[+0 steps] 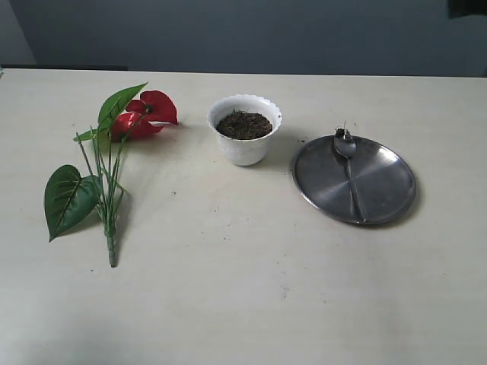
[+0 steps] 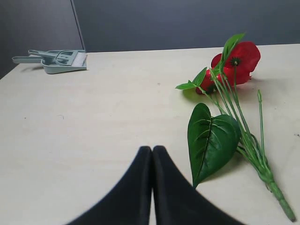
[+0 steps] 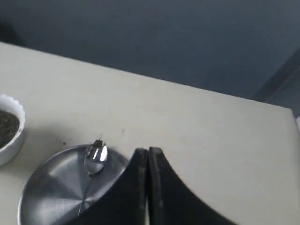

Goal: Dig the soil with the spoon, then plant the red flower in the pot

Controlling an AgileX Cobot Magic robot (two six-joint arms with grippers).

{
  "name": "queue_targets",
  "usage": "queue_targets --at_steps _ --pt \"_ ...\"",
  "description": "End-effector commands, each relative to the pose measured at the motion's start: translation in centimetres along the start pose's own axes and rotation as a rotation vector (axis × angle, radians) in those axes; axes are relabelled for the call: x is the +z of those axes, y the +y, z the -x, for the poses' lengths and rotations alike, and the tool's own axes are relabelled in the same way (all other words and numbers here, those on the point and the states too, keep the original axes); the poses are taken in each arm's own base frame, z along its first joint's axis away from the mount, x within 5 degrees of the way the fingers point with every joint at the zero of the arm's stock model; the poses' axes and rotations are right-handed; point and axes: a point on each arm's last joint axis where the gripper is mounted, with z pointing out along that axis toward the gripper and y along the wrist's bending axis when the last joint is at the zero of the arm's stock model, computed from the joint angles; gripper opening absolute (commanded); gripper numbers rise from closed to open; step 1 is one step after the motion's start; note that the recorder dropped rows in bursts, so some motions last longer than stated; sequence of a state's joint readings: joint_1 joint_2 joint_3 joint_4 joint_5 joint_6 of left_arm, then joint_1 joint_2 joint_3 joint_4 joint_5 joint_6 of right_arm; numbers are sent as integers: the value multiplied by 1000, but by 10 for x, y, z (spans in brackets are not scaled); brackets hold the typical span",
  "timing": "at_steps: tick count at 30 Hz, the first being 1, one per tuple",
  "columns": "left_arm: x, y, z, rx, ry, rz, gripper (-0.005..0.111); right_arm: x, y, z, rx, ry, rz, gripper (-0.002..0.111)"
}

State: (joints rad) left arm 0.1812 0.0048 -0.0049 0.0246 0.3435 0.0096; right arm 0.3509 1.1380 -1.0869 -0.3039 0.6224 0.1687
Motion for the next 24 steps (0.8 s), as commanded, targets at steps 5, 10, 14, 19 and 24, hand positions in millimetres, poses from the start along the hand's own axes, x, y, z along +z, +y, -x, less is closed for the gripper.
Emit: queue_targets --at_steps 5,10,14,19,24 --pt "0 0 -1 2 -9 -3 0 -65 -47 -30 187 -26 -174 -1" --pt "0 0 -1 2 -9 -3 0 -95 -47 -72 213 -98 -242 -1" --pt "0 0 -1 2 -9 -3 0 -106 -36 -113 218 -170 -254 -1" --pt "0 0 -1 2 -9 -3 0 -97 -22 -161 226 -216 -230 -1" --pt "0 0 -1 2 -9 -3 0 -74 -13 -193 271 -176 -183 -1"
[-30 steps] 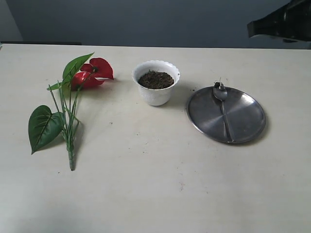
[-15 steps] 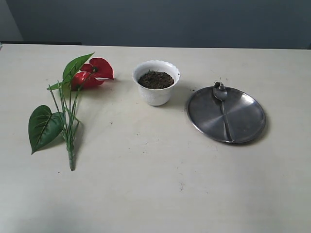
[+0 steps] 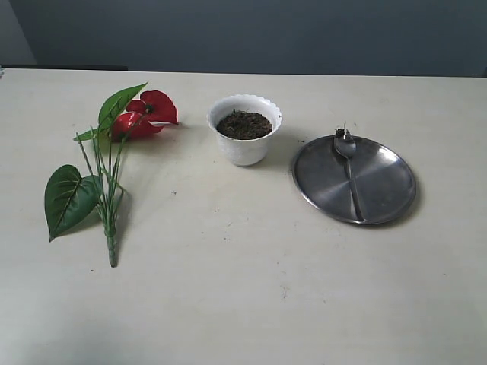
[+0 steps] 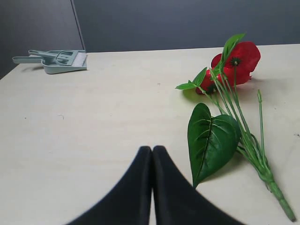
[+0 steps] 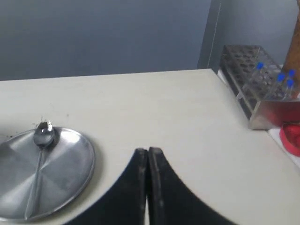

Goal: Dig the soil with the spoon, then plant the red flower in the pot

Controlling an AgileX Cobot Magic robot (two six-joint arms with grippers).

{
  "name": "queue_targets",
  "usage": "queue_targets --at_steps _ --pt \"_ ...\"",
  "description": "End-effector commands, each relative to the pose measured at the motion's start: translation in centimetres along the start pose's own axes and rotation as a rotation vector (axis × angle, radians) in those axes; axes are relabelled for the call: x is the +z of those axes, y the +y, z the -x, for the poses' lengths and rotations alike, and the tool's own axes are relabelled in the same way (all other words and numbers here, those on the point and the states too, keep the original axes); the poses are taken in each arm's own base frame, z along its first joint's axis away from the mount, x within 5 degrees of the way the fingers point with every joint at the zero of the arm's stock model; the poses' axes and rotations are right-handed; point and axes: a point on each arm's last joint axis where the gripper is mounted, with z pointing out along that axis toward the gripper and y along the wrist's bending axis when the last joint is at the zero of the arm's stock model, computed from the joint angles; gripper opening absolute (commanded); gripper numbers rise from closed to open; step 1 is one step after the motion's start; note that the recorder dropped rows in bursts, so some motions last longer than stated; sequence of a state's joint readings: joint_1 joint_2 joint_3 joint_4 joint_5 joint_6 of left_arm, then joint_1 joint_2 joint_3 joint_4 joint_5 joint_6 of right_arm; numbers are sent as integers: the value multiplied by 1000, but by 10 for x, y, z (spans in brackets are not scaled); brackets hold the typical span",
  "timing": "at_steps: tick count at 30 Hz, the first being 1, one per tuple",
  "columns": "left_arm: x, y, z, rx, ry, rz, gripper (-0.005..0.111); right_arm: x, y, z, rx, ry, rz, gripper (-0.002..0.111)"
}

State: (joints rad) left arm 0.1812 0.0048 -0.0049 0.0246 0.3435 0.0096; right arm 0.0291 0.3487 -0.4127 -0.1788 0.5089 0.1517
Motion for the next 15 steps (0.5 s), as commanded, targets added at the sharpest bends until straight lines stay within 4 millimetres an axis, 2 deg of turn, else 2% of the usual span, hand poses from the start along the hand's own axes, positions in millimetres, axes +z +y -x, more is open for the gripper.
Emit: queue_targets --at_steps 1,8,15 --pt "0 0 -1 2 -9 -3 0 13 4 -29 29 10 27 -1" --pt "0 0 -1 2 -9 -3 0 22 6 -54 24 -44 47 -1" --pt "0 0 -1 2 -9 -3 0 10 6 -80 40 -161 51 -1"
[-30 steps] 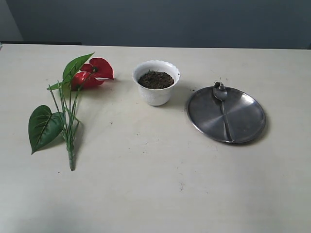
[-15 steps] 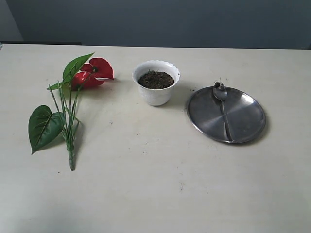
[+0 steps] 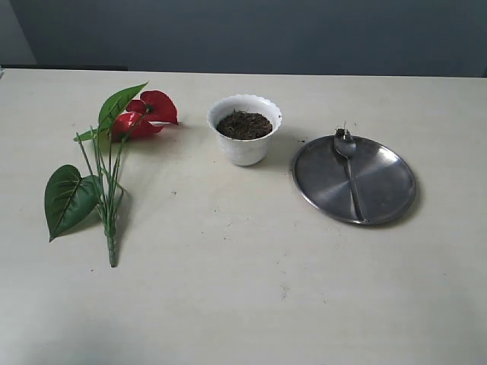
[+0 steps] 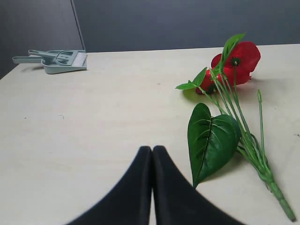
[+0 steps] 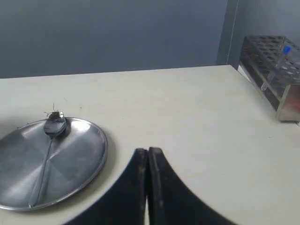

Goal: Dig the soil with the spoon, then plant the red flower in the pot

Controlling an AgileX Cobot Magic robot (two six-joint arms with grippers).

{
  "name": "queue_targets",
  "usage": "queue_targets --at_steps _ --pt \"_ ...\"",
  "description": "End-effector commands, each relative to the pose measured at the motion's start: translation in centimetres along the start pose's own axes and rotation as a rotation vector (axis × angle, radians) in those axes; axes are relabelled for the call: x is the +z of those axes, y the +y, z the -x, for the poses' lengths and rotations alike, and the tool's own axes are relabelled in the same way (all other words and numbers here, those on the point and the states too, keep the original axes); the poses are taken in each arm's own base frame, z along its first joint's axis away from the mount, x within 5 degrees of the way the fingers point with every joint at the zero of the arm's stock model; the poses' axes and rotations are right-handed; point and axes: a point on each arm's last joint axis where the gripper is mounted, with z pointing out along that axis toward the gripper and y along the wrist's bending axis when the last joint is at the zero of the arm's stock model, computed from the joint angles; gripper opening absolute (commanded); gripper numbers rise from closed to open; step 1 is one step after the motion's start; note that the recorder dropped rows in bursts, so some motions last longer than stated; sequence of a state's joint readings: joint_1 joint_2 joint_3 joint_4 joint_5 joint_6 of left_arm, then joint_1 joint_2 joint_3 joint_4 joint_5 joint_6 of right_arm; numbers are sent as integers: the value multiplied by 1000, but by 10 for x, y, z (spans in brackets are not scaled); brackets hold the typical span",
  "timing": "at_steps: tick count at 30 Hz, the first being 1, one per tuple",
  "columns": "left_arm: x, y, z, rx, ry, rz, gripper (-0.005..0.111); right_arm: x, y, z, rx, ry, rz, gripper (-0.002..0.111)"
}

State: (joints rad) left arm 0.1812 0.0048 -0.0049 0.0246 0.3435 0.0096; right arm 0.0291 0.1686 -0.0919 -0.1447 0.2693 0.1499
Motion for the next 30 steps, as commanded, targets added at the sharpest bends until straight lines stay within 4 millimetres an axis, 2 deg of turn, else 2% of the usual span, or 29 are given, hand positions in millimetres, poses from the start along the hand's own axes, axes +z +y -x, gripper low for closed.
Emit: queue_targets --at_steps 1,10,14,30 --pt "0 0 -1 2 -9 -3 0 -7 1 -7 46 -77 10 -1" --pt "0 0 -1 2 -9 -3 0 -7 1 -9 20 -62 18 -1" --pt "0 0 -1 2 -9 -3 0 -2 3 -25 -8 -25 35 -1" --pt "0 0 -1 2 -9 -3 0 -2 3 -29 -30 17 40 -1"
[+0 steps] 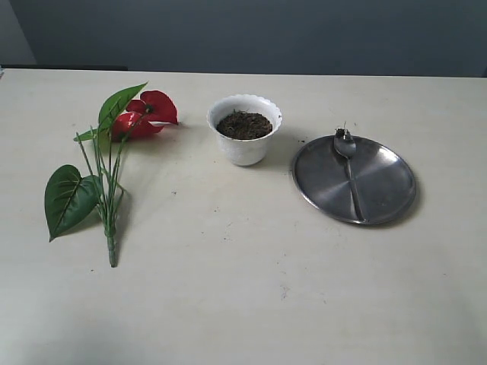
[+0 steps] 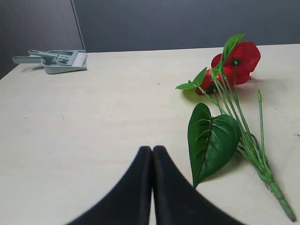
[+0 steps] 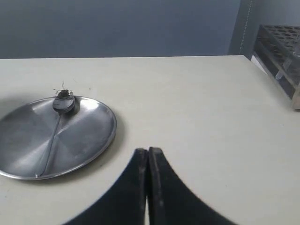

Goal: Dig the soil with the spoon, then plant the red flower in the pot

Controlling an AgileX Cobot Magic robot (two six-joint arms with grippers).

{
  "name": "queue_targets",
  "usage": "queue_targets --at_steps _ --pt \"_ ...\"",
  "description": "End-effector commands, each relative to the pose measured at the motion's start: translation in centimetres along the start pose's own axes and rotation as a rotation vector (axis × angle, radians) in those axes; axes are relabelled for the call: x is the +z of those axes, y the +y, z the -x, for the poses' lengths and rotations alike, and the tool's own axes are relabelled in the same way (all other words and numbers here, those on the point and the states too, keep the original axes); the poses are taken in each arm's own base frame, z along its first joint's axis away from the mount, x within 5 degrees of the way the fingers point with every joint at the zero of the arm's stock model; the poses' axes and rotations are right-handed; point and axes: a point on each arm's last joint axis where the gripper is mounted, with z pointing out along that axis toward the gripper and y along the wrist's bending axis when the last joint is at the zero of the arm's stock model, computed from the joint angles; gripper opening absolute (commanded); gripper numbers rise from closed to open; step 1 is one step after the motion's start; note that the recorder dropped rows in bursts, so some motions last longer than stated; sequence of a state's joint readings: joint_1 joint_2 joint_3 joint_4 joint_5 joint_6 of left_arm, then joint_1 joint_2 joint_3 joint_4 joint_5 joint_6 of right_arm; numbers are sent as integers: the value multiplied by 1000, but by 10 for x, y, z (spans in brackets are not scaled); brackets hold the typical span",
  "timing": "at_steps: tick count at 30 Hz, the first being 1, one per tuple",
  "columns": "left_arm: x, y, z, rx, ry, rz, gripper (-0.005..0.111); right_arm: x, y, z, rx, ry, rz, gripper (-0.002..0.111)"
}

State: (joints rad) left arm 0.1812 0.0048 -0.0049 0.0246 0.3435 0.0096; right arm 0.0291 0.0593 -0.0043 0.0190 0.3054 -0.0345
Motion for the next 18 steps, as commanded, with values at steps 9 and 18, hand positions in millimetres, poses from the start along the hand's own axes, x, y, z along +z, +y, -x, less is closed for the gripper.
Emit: queue_targets --at_steps 9,18 --pt "0 0 -1 2 -9 -3 0 0 1 -1 27 2 5 -1" --pt "0 0 -1 2 -9 -3 0 0 1 -1 33 1 7 -1"
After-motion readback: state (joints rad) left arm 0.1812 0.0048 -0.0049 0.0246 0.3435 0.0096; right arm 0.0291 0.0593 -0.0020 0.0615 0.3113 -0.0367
